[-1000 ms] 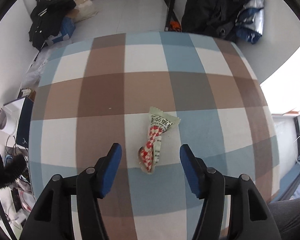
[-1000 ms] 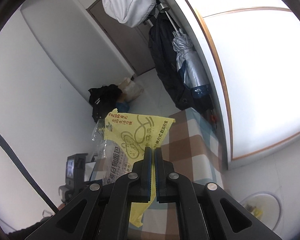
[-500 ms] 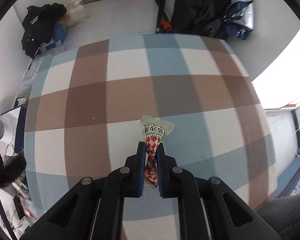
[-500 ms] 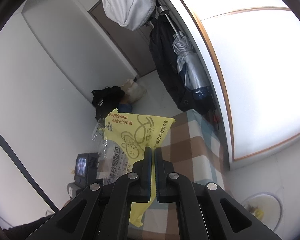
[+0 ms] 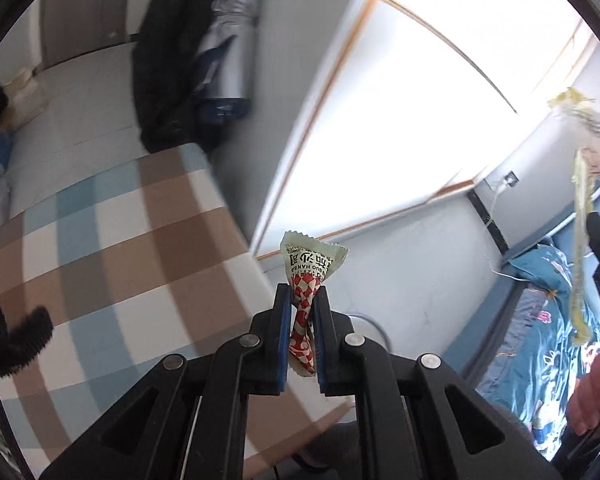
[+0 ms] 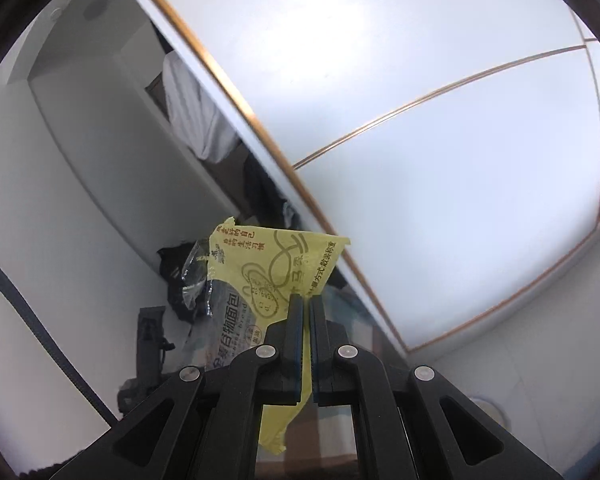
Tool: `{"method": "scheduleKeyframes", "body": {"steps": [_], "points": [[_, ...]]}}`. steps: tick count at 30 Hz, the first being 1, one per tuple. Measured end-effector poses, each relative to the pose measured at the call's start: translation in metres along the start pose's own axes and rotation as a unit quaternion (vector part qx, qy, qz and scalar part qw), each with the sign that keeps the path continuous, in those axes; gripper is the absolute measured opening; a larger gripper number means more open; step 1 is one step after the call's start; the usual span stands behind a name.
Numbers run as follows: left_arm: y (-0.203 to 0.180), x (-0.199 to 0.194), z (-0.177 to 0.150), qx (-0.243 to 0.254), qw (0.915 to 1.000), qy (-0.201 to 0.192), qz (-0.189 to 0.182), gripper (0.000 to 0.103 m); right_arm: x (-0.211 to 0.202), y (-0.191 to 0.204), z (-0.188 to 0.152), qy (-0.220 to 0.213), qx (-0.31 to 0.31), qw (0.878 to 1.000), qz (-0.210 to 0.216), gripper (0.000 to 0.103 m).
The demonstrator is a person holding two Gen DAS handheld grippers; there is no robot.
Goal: Collect trash
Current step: 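Carry the yellow bag and red-white wrapper with both grippers over the bin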
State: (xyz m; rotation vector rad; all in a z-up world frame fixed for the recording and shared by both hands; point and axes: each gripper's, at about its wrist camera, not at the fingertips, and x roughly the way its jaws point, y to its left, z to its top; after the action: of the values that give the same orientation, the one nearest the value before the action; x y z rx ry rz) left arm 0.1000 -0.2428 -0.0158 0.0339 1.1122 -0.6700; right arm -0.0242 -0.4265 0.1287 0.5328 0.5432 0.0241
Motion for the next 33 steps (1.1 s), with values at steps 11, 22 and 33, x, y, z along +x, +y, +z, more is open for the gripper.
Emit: {"method": "scheduleKeyframes", "body": {"steps": [11,22,33], "points": [[-0.088,0.112,-0.006,0.073,0.9862,0.128,-0.074,0.007,-0.005,-0.136,-0.044,0.057,0.072,0.985,-0.147,0.002],[-0.098,0.217,-0.024,0.072,0.9525,0.29,-0.059,0.007,0.056,-0.229,-0.151,0.199,0.149,0.946,-0.21,0.002],[-0.108,0.251,-0.034,0.034,0.9275,0.365,-0.072,0.007,0.121,-0.244,-0.211,0.303,0.177,0.914,-0.202,0.006]]}}
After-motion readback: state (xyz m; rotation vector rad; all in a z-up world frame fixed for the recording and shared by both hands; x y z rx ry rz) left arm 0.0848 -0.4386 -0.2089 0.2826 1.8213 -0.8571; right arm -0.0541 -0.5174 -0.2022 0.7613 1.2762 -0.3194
